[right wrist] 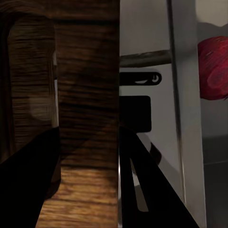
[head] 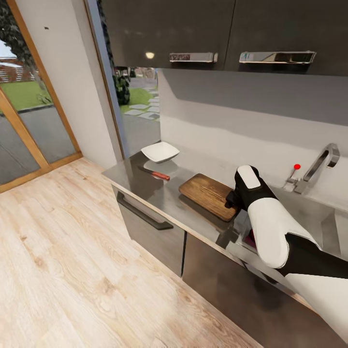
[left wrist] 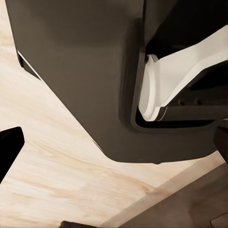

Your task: In the kitchen, take the Vidalia onion out of the sink, dice it on the chopping board with the paring knife, put the diced onion into the bowl on the countertop, then place both the paring knife and the chopping board into the sink.

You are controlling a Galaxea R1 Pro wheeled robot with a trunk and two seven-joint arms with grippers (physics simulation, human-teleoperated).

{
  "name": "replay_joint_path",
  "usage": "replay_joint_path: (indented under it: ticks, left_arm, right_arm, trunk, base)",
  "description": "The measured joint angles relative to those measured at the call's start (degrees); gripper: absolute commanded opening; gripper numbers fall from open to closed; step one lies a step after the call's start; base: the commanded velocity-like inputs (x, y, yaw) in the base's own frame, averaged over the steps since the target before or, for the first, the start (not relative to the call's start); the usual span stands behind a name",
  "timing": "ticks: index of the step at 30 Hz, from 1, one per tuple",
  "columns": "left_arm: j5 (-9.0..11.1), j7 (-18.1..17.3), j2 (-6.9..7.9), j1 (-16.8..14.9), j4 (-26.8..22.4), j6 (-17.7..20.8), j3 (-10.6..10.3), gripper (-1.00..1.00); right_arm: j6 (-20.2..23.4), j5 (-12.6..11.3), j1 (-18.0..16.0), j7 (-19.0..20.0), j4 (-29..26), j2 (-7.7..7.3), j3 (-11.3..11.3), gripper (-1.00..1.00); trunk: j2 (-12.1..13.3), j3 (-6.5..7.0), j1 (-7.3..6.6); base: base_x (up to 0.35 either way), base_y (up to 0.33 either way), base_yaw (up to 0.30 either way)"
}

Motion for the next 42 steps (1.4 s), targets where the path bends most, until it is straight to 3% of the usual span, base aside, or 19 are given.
replay_joint_path:
  ticks: [42]
  left_arm:
    - [0.0,0.0,0.01,0.0,0.0,0.0,0.0,1.00]
  right_arm:
    - [-0.7,-0.6,0.0,0.1,0.0,0.01,0.0,-1.00]
  trunk:
    - [0.0,-1.57,-0.01]
  base:
    - [0.000,0.000,0.000]
